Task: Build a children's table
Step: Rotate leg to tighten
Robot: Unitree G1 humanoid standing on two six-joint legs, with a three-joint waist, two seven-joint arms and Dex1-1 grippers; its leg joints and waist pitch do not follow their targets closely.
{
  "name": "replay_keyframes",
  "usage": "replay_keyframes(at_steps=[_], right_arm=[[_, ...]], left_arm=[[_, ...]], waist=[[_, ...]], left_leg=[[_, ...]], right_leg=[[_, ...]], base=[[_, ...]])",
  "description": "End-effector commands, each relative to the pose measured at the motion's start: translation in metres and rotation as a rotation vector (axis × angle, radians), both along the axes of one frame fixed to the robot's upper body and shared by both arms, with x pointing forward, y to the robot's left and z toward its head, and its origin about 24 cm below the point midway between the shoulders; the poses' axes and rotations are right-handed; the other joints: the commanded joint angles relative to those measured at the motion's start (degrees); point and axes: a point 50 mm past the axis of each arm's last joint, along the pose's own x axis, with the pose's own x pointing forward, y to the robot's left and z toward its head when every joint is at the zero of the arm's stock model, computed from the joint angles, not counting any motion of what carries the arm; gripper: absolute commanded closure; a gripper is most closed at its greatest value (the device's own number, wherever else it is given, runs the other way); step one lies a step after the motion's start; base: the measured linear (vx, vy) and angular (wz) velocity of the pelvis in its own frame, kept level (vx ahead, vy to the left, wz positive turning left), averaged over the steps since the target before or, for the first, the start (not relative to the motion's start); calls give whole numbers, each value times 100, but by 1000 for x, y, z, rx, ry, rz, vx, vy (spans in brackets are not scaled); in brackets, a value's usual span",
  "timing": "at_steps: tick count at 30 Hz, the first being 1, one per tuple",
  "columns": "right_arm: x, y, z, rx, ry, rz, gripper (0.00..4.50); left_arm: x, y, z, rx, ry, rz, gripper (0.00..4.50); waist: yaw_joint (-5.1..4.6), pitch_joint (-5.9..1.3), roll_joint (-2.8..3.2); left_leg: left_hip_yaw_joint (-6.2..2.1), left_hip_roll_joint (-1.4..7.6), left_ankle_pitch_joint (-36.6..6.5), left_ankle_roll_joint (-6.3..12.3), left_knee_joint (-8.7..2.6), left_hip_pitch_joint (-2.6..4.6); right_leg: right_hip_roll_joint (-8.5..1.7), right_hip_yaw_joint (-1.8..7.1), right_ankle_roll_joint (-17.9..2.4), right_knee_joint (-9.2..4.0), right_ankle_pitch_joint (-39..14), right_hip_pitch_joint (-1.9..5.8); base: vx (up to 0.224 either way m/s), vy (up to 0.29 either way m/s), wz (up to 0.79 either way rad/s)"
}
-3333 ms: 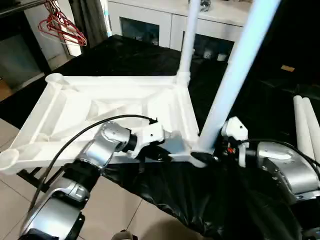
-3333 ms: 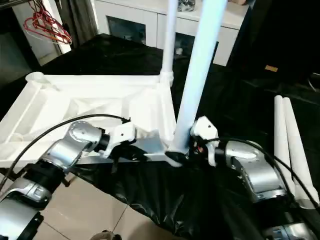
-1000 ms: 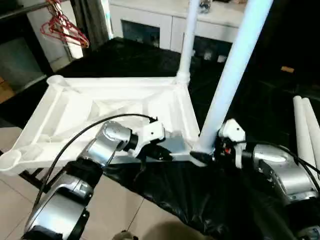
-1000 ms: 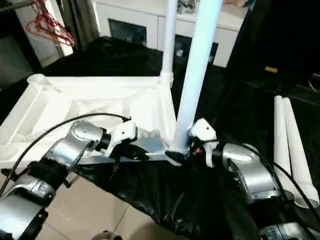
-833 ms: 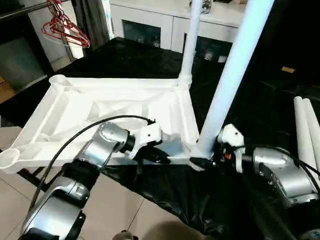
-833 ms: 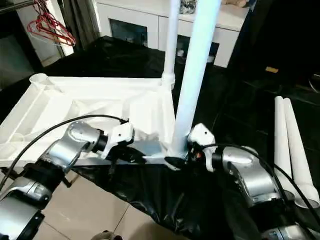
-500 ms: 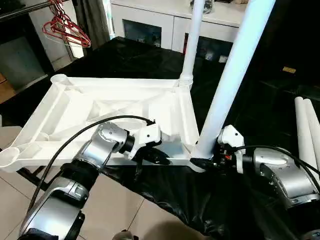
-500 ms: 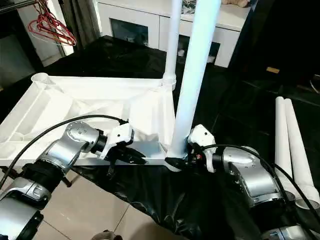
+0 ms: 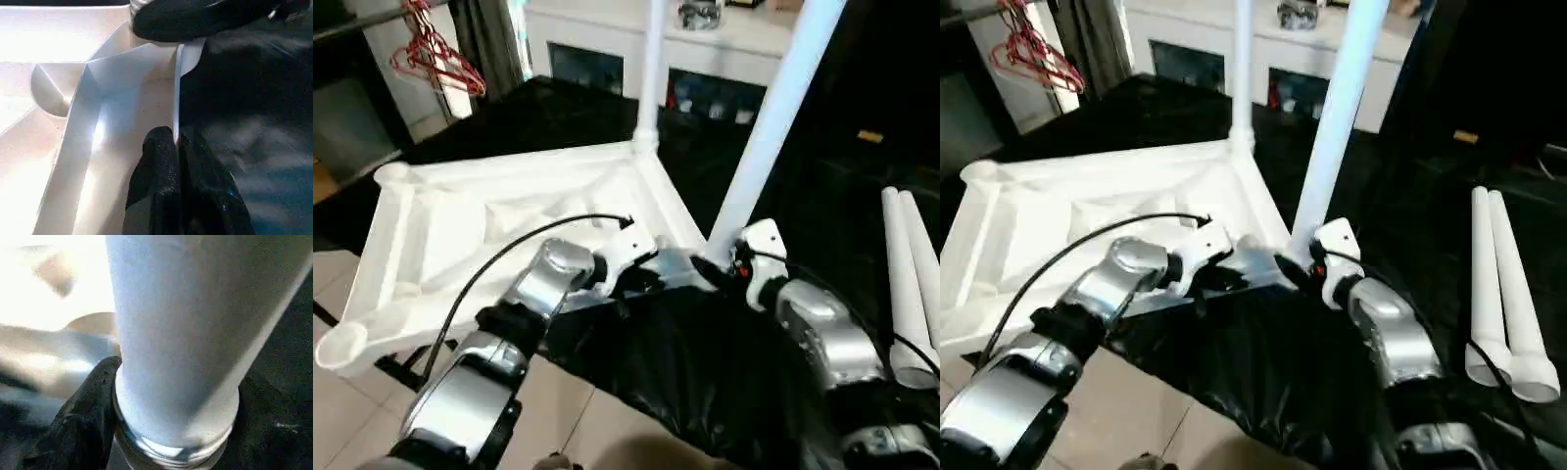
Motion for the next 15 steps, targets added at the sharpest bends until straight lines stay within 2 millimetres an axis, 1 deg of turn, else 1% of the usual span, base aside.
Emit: replay_keyframes(at_steps=[1,2,4,6,9,10,11,13,14,15], right_arm=[[-5,20,-15,5,58,8,177],[-4,22,-15,14,54,14,142],[-3,26,-13,41,48,15,107],[-3,27,-11,59,45,30,105],[-3,24,-8,39,28,51,72],[-2,21,-4,17,5,78,65],[-3,17,0,2,-10,128,65],[-5,15,1,-9,-16,161,65],[-5,15,2,-12,-17,172,65],[-7,13,3,-18,-19,204,65]], left_arm=[[8,-14,15,-56,-83,62,450],[8,-16,16,-57,-85,51,450],[6,-20,17,-64,-90,24,450],[5,-22,18,-68,-97,-11,450],[3,-22,18,-73,-99,-48,450],[0,-19,19,-69,-101,-105,450],[-2,-15,19,-65,-102,-154,450],[-3,-13,18,-66,-100,-175,450],[-4,-12,18,-65,-97,-179,450],[-4,-10,18,-64,-92,-191,450]], waist=[[-14,-395,-61],[-13,-387,-50],[-2,-392,-47],[-6,-394,-43],[-5,-390,-46],[-8,-391,-27],[1,-393,-34],[-6,-391,-41],[-6,-391,-23],[-6,-394,-26]], left_leg=[[-107,209,-1178,36,-423,81],[-105,210,-1204,56,-424,80],[-101,219,-1197,116,-421,82],[-101,222,-1161,178,-423,71],[-98,222,-1184,186,-425,77],[-101,224,-1196,182,-427,75],[-99,218,-1197,200,-423,73],[-97,223,-1176,219,-426,66],[-98,230,-1175,223,-424,72],[-95,232,-1147,226,-421,69]], right_leg=[[-447,254,-1019,-502,-1656,253],[-440,258,-1010,-506,-1617,264],[-440,273,-1040,-488,-1406,264],[-439,270,-1096,-468,-1229,278],[-439,268,-1111,-474,-1246,284],[-441,271,-1118,-470,-1246,285],[-440,272,-1101,-480,-1235,294],[-438,274,-1104,-469,-1182,300],[-441,274,-1126,-470,-1151,298],[-441,277,-1147,-461,-1095,300]], base=[[0,0,0],[0,0,0],[0,0,0],[0,0,0],[0,0,0],[0,0,0],[0,0,0],[0,0,0],[0,0,0],[0,0,0]])
